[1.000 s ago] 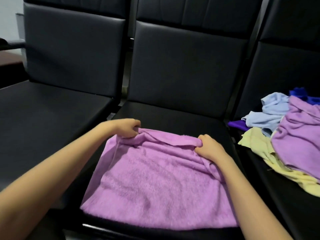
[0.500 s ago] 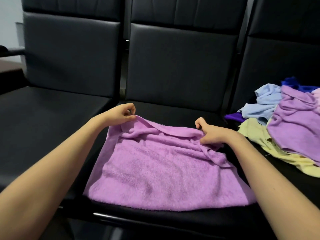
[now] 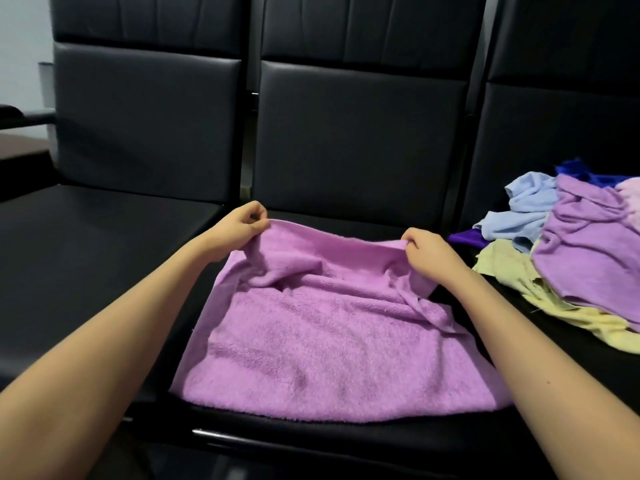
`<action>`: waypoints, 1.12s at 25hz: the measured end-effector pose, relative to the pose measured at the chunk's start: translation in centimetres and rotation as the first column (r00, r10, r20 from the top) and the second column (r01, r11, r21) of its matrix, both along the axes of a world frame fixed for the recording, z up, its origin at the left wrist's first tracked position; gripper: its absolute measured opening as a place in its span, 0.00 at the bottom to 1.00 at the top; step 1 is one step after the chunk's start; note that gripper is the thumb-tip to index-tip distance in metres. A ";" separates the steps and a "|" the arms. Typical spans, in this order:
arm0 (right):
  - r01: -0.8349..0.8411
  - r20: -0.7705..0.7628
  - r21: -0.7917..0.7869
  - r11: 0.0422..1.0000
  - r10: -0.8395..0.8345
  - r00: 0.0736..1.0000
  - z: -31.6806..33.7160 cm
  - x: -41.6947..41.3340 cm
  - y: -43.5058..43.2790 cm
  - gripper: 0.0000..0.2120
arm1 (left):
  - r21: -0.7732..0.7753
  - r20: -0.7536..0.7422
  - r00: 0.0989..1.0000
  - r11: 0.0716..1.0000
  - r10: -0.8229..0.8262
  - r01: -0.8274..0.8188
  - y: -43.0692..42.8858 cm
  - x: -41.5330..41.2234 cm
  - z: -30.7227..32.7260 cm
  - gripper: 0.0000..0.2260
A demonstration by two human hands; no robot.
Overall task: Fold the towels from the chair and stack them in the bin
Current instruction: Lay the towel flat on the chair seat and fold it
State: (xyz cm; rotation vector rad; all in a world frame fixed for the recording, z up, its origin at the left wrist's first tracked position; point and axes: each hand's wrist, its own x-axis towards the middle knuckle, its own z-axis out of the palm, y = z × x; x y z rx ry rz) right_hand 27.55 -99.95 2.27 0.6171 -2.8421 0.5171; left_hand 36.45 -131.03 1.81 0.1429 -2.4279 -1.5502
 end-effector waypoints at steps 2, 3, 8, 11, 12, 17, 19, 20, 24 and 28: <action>0.032 0.275 -0.200 0.979 0.025 0.961 0.6 0.0 -0.6 0.11 | 0.307 0.092 0.995 0.952 -0.031 0.001 -0.3 0.0 0.1 0.11; 0.044 0.398 -0.209 0.977 0.044 0.916 0.6 0.2 -0.7 0.11 | 0.401 0.161 0.985 0.916 -0.063 -0.007 -0.7 0.1 0.2 0.11; -0.068 0.316 0.043 0.997 0.051 0.947 -1.9 -0.9 -1.0 0.06 | -0.421 0.192 0.954 0.897 0.229 -0.130 -2.2 -1.1 -2.2 0.05; -0.004 0.159 0.160 0.987 -0.022 0.987 -3.1 -1.0 -1.7 0.09 | -0.715 0.087 0.977 0.696 0.194 -0.074 -2.2 -1.8 -4.0 0.07; 0.004 0.132 0.212 0.977 -0.032 0.991 -3.3 -1.1 -1.8 0.09 | -0.728 0.094 0.980 0.683 0.176 -0.053 -2.1 -1.9 -4.4 0.07; -0.105 0.312 0.263 0.959 0.019 0.950 -2.6 -1.2 -2.2 0.21 | -0.837 0.171 0.933 0.547 0.316 -0.032 -1.0 -2.0 -4.0 0.12; -0.097 0.232 0.441 0.892 -0.009 0.973 -2.0 -1.2 -2.5 0.19 | -0.896 0.176 0.923 0.444 0.342 0.006 -0.8 -1.9 -3.2 0.11; -0.083 0.181 0.492 0.867 -0.009 0.983 -1.8 -1.2 -2.5 0.15 | -0.907 0.169 0.926 0.421 0.338 0.012 -0.8 -1.8 -2.8 0.11; -0.055 0.118 0.422 0.905 0.006 0.993 -0.2 -1.3 -1.2 0.08 | -0.844 0.120 0.954 0.535 0.275 -0.048 -1.4 -1.1 -1.2 0.09; -0.010 0.233 0.220 0.975 -0.043 0.971 0.1 -1.5 0.7 0.18 | -0.736 0.029 0.984 0.670 0.175 -0.097 -1.7 -1.0 -0.9 0.05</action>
